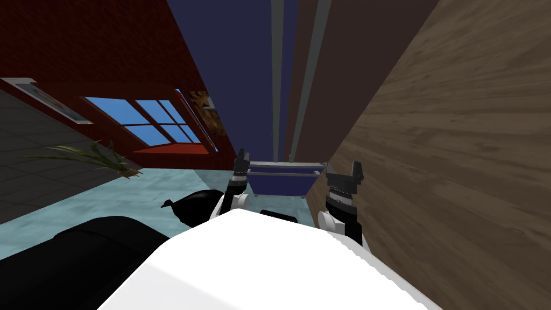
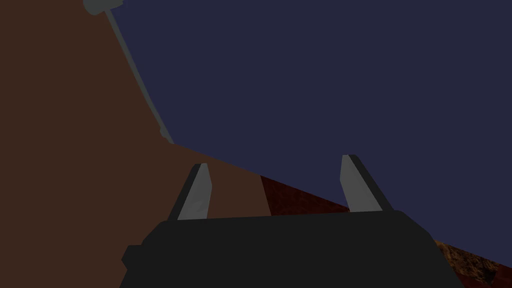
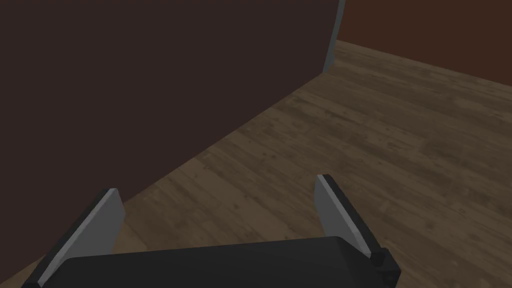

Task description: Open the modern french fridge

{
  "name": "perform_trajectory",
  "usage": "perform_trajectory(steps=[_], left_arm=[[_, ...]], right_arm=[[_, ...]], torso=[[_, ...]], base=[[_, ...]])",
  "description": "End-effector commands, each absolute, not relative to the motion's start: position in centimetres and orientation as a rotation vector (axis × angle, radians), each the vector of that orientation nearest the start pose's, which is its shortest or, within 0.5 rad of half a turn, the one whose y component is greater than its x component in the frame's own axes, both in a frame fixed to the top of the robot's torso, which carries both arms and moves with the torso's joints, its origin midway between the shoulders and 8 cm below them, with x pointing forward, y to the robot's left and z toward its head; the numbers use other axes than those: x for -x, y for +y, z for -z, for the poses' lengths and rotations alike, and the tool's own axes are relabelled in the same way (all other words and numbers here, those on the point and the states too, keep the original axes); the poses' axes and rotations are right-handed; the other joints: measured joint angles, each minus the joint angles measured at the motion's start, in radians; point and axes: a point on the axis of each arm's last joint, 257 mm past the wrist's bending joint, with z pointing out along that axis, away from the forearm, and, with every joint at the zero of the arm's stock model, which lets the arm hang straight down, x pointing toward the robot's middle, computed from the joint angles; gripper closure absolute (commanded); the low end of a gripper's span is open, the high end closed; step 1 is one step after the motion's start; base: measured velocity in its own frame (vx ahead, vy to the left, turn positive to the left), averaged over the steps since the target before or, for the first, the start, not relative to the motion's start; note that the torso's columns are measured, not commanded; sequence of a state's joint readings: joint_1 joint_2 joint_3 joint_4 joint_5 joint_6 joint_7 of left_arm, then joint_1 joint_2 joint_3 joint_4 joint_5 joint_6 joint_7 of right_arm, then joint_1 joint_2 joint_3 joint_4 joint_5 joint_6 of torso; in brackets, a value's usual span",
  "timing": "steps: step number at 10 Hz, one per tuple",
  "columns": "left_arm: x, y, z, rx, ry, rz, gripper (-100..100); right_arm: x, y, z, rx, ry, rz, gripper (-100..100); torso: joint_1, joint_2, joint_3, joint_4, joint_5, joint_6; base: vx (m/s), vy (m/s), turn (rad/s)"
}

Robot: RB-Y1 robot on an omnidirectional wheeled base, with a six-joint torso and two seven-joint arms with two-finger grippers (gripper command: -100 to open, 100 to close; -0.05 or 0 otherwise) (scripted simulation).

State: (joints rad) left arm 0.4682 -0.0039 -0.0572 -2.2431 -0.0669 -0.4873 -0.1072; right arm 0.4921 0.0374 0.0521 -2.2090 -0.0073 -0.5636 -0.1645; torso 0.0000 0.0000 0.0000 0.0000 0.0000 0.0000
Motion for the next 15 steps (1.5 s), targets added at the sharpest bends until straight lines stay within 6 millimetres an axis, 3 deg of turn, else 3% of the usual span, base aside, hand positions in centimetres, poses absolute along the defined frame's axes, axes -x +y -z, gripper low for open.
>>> perform_trajectory(steps=[1, 9, 10, 12, 15], left_arm=[[-35.9, 25.0, -1.5, 0.597, 0.690, 1.226, 0], [-35.9, 25.0, -1.6, 0.597, 0.690, 1.226, 0], [-36.0, 24.8, -1.3, 0.576, 0.726, 1.219, -100], [-36.1, 24.5, -0.8, 0.552, 0.779, 1.203, -100], [-36.4, 24.5, 0.0, 0.532, 0.854, 1.168, -100]], right_arm=[[-34.9, -26.6, -0.8, -0.756, 0.527, -1.513, 0], [-34.9, -26.6, -0.8, -0.756, 0.526, -1.514, 0], [-34.9, -26.6, -0.8, -0.756, 0.526, -1.514, 0], [-34.9, -26.6, -0.8, -0.756, 0.527, -1.513, 0], [-34.9, -26.6, -0.8, -0.756, 0.527, -1.513, 0]], torso=[[0.000, 0.040, -0.082, 0.041, 0.000, 0.000], [0.000, 0.618, -1.234, 0.617, 0.000, 0.000], [0.000, 0.691, -1.382, 0.691, 0.000, 0.000], [0.000, 0.734, -1.471, 0.734, 0.000, 0.000], [0.000, 0.738, -1.476, 0.738, 0.000, 0.000]], base=[[0.000, 0.000, 0.000], [0.000, 0.000, 0.000], [0.012, -0.005, -0.021], [0.021, -0.013, -0.024], [0.034, -0.020, -0.035]])
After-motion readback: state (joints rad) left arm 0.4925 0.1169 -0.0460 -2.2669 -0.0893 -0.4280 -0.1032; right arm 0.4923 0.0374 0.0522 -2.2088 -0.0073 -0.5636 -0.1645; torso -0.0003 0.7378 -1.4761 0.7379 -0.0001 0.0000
